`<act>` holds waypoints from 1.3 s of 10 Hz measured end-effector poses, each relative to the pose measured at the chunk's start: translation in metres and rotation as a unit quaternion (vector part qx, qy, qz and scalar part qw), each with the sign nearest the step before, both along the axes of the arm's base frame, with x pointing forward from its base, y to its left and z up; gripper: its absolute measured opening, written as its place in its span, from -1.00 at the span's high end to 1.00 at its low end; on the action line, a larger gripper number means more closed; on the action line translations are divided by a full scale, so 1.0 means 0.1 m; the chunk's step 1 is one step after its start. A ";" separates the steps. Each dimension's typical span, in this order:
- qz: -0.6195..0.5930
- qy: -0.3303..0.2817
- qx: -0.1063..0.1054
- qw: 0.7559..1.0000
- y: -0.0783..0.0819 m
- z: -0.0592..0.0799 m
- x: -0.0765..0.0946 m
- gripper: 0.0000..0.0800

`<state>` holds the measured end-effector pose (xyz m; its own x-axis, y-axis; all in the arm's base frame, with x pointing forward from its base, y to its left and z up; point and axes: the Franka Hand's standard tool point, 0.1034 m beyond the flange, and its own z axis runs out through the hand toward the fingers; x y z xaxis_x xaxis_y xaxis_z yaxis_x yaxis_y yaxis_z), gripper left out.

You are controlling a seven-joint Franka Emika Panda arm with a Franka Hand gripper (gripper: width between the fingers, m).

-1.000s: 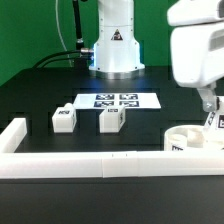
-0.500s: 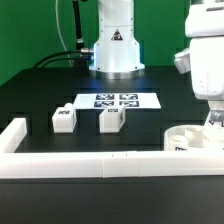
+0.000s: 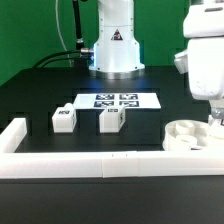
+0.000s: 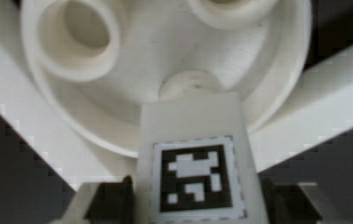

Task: Assemble stool

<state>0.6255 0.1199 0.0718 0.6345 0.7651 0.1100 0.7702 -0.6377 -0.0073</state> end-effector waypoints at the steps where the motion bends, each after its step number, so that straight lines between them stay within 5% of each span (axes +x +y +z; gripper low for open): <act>1: -0.073 0.001 0.011 0.997 -0.01 0.01 0.03 0.15; 5: -0.387 0.009 0.068 0.920 -0.10 0.01 0.04 0.15; 10: -0.524 0.027 0.084 0.847 -0.15 0.03 0.06 0.15; 13: -0.724 0.060 0.099 0.680 -0.15 0.02 0.04 0.15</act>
Offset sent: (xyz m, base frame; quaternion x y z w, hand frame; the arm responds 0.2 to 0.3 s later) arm -0.0118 0.0039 -0.0052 0.0110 0.0508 0.4533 0.8899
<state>0.6292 0.1052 0.0741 0.7212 -0.6927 0.0007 -0.6769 -0.7049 -0.2118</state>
